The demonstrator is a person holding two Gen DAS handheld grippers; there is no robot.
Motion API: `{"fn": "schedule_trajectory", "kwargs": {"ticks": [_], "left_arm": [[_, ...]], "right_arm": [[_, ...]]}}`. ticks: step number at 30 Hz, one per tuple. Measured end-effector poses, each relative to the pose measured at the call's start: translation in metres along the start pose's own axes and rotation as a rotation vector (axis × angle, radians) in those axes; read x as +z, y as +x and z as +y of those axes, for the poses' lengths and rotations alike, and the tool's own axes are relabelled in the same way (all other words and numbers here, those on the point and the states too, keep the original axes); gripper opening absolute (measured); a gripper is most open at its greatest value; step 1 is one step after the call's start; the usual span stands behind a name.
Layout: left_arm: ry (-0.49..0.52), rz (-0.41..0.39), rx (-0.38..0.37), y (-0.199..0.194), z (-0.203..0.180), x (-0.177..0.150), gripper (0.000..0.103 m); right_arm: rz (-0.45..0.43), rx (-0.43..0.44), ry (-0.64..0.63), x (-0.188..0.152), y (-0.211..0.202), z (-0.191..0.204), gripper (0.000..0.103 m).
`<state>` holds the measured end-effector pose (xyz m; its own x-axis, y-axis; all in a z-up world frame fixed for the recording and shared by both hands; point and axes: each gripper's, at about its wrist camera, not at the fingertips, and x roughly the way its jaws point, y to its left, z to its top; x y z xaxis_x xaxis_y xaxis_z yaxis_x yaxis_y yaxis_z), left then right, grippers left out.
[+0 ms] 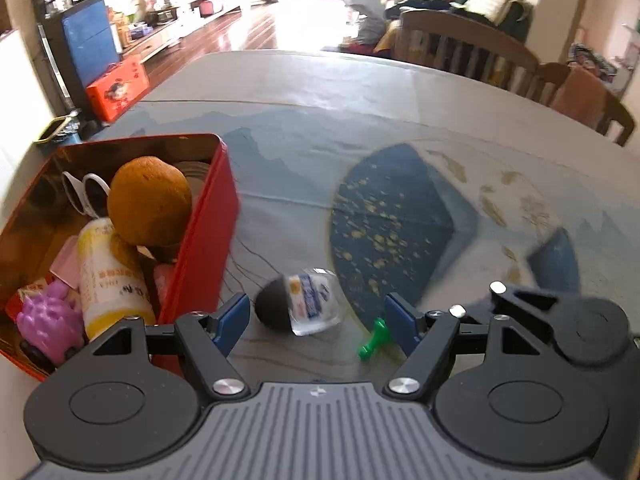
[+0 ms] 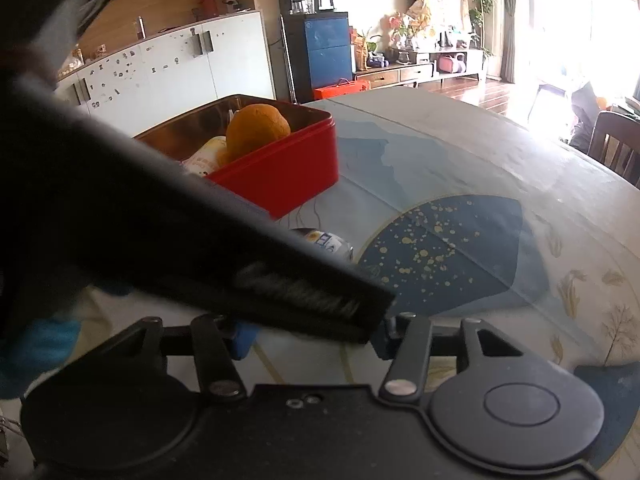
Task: Organize rigid objects
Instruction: 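Grasp the black-capped small bottle with the left gripper while the right gripper grasps the green pushpin, then carry the black-capped bottle and green pushpin over the red tin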
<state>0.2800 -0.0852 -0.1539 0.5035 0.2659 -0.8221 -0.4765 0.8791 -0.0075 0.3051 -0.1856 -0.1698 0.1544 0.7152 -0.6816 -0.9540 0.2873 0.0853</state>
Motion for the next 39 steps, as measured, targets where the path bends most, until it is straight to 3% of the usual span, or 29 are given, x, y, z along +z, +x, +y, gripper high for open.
{"fn": "schedule_trajectory", "kwargs": {"ticks": [5, 13, 18, 20, 26, 31, 39], "left_arm": [[-0.040, 0.044, 0.049, 0.013, -0.006, 0.014, 0.074], [-0.035, 0.088, 0.172, 0.026, -0.019, 0.019, 0.074], [-0.022, 0.079, 0.221, 0.026, -0.022, 0.016, 0.064], [-0.046, 0.076, 0.177, 0.023, -0.021, 0.013, 0.053], [-0.012, 0.077, 0.142, 0.018, -0.031, 0.006, 0.053], [0.057, 0.080, 0.061, 0.010, -0.045, -0.003, 0.052], [0.082, 0.115, -0.028, 0.002, -0.049, -0.010, 0.052]], "right_arm": [[0.000, 0.014, -0.023, 0.002, 0.001, -0.003, 0.048], [0.000, -0.006, -0.024, 0.000, -0.004, -0.010, 0.024], [0.000, -0.022, -0.028, -0.007, -0.012, -0.013, 0.024], [-0.002, -0.036, -0.031, -0.012, -0.019, -0.015, 0.024], [0.002, -0.068, 0.012, -0.029, -0.043, -0.025, 0.024], [0.001, -0.117, 0.064, -0.044, -0.063, -0.031, 0.024], [-0.022, -0.182, 0.164, -0.052, -0.086, -0.032, 0.024]]}}
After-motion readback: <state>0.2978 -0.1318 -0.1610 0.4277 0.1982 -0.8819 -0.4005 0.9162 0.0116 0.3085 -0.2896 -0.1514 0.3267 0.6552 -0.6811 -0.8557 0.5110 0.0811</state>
